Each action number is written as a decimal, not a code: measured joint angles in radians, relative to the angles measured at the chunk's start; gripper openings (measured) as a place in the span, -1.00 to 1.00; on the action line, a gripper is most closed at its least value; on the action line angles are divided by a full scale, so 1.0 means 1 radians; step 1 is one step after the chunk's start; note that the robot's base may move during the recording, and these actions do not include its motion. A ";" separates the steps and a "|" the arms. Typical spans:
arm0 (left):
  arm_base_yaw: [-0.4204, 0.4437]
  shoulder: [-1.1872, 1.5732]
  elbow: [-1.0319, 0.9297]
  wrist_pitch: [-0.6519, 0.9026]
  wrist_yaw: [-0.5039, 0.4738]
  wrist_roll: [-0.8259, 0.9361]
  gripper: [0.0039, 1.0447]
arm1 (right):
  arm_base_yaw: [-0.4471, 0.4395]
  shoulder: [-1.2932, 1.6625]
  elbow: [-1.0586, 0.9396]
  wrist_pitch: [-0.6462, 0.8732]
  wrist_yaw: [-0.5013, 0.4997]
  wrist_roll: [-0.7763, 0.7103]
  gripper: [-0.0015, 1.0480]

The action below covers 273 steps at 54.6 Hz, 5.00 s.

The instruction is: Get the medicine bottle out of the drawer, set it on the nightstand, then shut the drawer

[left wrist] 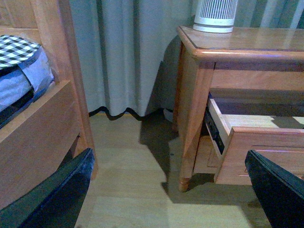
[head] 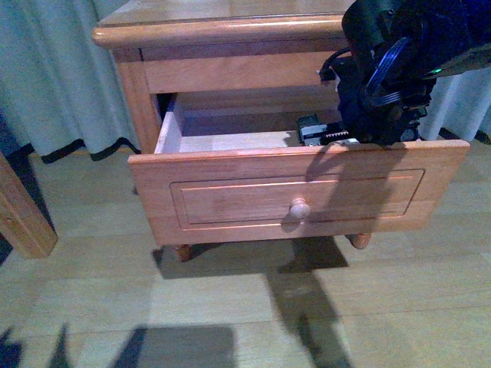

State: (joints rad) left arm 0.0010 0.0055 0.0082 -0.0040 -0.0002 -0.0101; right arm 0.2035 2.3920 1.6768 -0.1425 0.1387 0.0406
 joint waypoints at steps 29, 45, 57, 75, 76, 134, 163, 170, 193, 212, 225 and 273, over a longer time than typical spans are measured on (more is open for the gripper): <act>0.000 0.000 0.000 0.000 0.000 0.000 0.88 | 0.022 0.006 -0.003 0.029 0.026 -0.008 0.87; 0.000 0.000 0.000 0.000 0.000 0.000 0.88 | 0.050 0.021 -0.003 0.056 -0.015 0.011 0.87; 0.000 0.000 0.000 0.000 0.000 0.000 0.88 | 0.047 0.021 -0.001 0.039 -0.012 0.011 0.87; 0.000 0.000 0.000 0.000 0.000 0.000 0.88 | 0.034 0.022 -0.002 0.023 0.001 0.019 0.22; 0.000 0.000 0.000 0.000 0.000 0.000 0.88 | 0.033 0.022 -0.003 0.023 0.001 0.019 0.19; 0.000 0.000 0.000 0.000 0.000 0.000 0.88 | 0.078 -0.455 -0.192 0.101 -0.239 0.027 -0.42; 0.000 0.000 0.000 0.000 0.000 0.000 0.88 | 0.031 -0.250 0.281 0.088 -0.127 -0.046 -0.42; 0.000 0.000 0.000 0.000 0.000 0.000 0.88 | 0.006 -0.059 0.457 0.026 -0.096 -0.059 -0.42; 0.000 0.000 0.000 0.000 0.000 0.000 0.88 | 0.023 0.000 0.506 0.132 -0.098 -0.079 0.52; 0.000 0.000 0.000 0.000 0.000 0.000 0.88 | 0.021 -0.603 -0.119 0.325 -0.230 0.062 0.87; 0.000 0.000 0.000 0.000 0.000 0.000 0.88 | 0.055 -1.014 -0.748 0.418 -0.242 0.152 0.87; 0.000 0.000 0.000 0.000 0.000 0.000 0.88 | 0.019 -0.267 -0.785 0.782 -0.024 -0.014 -0.94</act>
State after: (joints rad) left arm 0.0010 0.0055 0.0082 -0.0040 0.0002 -0.0097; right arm 0.2222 2.1246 0.8921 0.6395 0.1143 0.0265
